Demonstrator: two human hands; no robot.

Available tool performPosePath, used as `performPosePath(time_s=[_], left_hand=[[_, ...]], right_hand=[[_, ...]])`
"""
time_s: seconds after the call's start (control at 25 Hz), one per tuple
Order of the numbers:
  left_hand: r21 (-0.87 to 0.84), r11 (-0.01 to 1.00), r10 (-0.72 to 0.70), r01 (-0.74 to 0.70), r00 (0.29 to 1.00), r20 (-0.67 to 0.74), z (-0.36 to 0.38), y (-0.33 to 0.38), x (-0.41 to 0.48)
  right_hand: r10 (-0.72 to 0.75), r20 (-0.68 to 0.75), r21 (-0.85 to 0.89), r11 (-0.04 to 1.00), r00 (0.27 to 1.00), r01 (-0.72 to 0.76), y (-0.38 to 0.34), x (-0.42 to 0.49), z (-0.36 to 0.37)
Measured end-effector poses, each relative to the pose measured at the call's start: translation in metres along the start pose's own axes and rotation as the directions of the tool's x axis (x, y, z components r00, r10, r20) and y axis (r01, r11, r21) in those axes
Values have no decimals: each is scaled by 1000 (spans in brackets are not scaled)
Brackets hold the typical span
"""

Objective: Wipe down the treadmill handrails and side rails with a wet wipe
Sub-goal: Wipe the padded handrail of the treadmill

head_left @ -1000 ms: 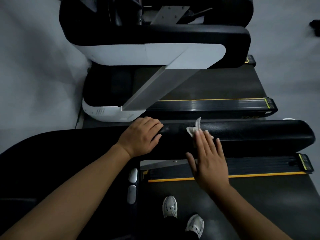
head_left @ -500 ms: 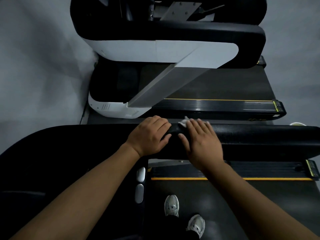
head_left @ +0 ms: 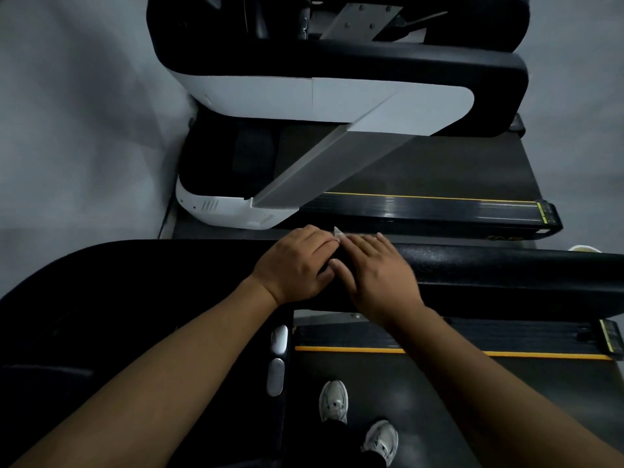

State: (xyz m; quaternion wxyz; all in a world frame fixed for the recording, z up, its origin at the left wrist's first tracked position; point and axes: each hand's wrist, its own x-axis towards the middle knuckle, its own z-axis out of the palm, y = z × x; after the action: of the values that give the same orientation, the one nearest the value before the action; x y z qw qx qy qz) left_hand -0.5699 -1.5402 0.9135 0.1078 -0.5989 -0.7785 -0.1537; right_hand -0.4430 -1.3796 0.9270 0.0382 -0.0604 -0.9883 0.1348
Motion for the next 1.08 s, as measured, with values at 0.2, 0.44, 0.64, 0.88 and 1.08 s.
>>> performPosePath(time_s=[0.2,0.44,0.64,0.88,1.08], left_hand=[[12,1000,-10,10,999,-33,2,1,0],[-29,1000,-9,9,1000,-26,2,-1,-2],[-66,998,-26,22,998,-54,2,-3,-1],[-92,991,100,-92,991,87,-14,-26,-20],[12,993,119,-120,989,88,-12,-29,-30]], right_hand=[[83,-105,-126,987,991,-97,28,-39,-1],[11,-71,-174,984,997,-23,4,-42,11],[109,-71,-190,974,992,-120,-2,-64,19],[52,-99,-247,966,994,-75,9,-88,23],[-3,-6,-281,960,1000,1,-23,-78,40]])
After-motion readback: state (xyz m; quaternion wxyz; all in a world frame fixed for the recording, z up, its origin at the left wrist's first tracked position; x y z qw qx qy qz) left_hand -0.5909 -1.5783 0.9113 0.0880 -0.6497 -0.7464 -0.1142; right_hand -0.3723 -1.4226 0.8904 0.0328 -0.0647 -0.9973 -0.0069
